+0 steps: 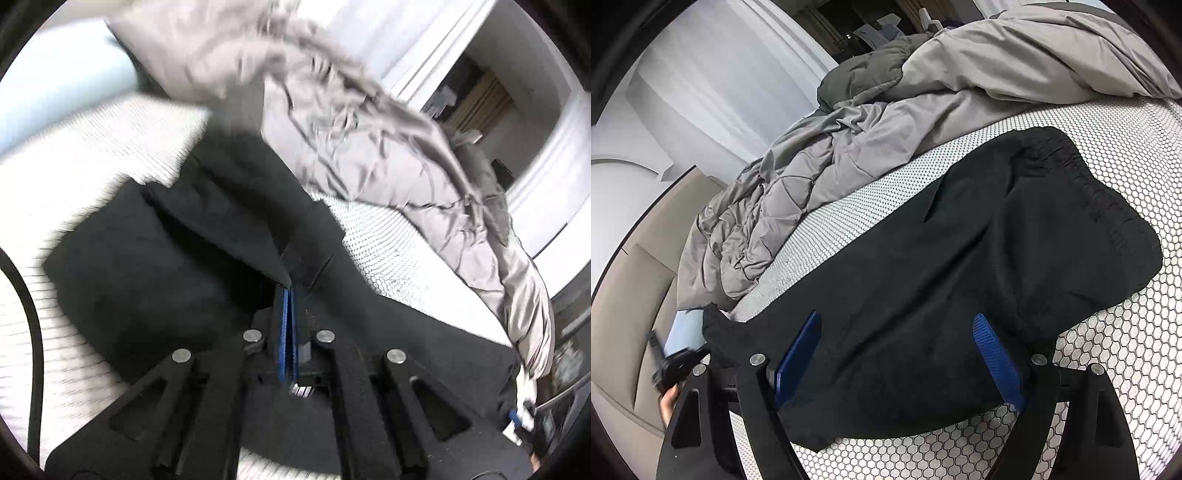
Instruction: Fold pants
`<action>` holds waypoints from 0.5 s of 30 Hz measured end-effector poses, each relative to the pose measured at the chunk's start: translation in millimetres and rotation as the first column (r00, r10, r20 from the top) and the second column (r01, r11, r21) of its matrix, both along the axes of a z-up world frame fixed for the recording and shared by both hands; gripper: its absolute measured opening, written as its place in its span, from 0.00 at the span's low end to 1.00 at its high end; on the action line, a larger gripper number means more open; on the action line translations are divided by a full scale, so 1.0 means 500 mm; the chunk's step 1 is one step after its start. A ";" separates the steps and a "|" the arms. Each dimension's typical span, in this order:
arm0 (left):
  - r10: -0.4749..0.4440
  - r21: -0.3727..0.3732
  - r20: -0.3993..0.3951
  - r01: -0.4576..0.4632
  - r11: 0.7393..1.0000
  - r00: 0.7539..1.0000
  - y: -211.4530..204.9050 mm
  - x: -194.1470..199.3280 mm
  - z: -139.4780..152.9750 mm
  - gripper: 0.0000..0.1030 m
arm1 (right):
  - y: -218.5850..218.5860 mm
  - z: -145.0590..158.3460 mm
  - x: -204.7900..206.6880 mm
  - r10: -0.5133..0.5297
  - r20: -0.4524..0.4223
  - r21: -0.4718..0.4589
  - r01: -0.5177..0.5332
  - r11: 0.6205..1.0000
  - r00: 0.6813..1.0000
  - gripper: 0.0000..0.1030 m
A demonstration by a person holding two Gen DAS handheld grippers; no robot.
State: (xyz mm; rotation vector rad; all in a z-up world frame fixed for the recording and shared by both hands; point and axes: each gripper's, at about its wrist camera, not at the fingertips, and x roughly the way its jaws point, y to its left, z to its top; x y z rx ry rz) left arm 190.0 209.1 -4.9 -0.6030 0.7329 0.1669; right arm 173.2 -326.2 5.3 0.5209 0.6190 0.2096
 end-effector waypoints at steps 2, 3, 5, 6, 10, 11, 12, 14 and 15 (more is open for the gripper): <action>0.013 0.004 -0.013 -0.013 1.000 1.000 0.018 -0.076 0.010 0.00 | -0.007 0.003 -0.005 -0.001 0.005 0.005 0.001 1.000 1.000 0.84; 0.030 0.009 -0.032 -0.029 1.000 0.999 0.025 -0.104 -0.002 0.00 | -0.009 0.005 -0.007 -0.002 0.007 0.007 0.002 1.000 1.000 0.84; 0.067 0.035 -0.098 -0.063 0.997 0.993 0.035 -0.131 -0.045 0.01 | -0.014 0.006 -0.011 -0.004 0.008 0.009 0.003 1.000 1.000 0.84; 0.069 0.008 -0.141 -0.069 0.998 0.988 0.046 -0.138 -0.080 0.05 | -0.016 0.006 -0.013 -0.003 0.008 0.010 0.003 1.000 1.000 0.84; 0.119 -0.089 -0.163 -0.134 0.987 0.980 0.108 -0.158 -0.117 0.08 | -0.017 0.007 -0.014 -0.005 0.009 0.013 0.005 1.000 1.000 0.84; 0.160 -0.077 -0.128 -0.170 0.982 0.979 0.122 -0.170 -0.101 0.11 | -0.018 0.008 -0.017 -0.008 0.012 0.016 0.008 1.000 1.000 0.84; 0.185 -0.082 -0.102 -0.194 0.978 0.977 0.135 -0.177 -0.090 0.22 | -0.019 0.009 -0.019 -0.011 0.016 0.018 0.011 1.000 1.000 0.84; 0.244 -0.133 -0.057 -0.250 0.959 0.968 0.168 -0.183 -0.078 0.38 | -0.022 0.011 -0.023 -0.019 0.020 0.017 0.019 1.000 1.000 0.84; 0.277 -0.148 -0.061 -0.283 0.948 0.959 0.186 -0.172 -0.076 0.39 | -0.023 0.010 -0.023 -0.019 0.019 0.014 0.019 1.000 1.000 0.84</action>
